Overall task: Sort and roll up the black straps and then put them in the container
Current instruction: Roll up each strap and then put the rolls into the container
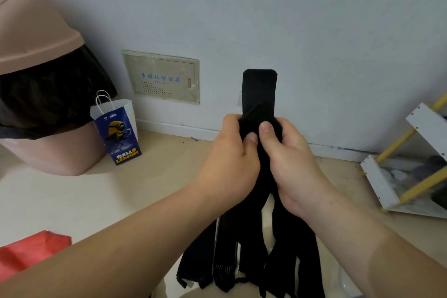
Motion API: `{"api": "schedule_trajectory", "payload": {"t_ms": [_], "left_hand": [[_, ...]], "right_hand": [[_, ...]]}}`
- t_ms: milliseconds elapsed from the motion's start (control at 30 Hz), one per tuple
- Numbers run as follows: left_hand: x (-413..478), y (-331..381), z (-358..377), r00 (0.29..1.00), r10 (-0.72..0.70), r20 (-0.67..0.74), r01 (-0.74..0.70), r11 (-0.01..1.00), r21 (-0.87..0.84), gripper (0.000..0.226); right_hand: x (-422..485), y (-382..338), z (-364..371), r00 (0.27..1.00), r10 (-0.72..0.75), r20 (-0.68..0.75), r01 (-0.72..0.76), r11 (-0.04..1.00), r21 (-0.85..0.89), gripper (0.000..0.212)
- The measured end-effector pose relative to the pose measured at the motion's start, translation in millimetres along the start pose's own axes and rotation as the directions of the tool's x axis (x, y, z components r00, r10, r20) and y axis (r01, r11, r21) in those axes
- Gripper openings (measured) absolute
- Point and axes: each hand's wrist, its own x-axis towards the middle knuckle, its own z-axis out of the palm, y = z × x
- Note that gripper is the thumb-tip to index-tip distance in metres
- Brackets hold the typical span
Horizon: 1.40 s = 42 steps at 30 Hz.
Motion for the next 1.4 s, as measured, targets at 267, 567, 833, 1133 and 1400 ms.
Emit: {"api": "schedule_trajectory", "payload": {"t_ms": [267,567,833,1133,1400], "left_hand": [[11.6,9.3,8.4,0.915,-0.133,0.382,0.153,0.988,-0.022,0.035],[-0.9,7.8,39.0,0.723,-0.160,0.672,0.097,0.987,0.130,0.027],[-9.7,1.5,28.4,0.865,-0.049,0.499,-0.012,0.993,0.118,0.025],[26.2,-17.7,-16.5,0.919,-0.393,0.040,0.382,0.858,-0.344,0.021],[39.1,-20.9,-36.0,0.894,-0.440,0.088,0.428,0.776,-0.463,0.024]], "right_hand": [[-7.2,-25.4,-42.9,0.969,0.120,-0.218,-0.065,0.967,0.245,0.021],[-29.2,-33.3,-92.9,0.883,0.217,-0.415,-0.063,0.933,0.355,0.029],[-19.9,-20.3,-83.7,0.931,0.319,-0.178,-0.248,0.910,0.331,0.050],[-12.4,13.8,-18.2,0.937,0.261,0.232,-0.211,0.953,-0.218,0.038],[12.7,34.7,-17.3,0.951,0.167,0.258,-0.105,0.965,-0.239,0.022]]}}
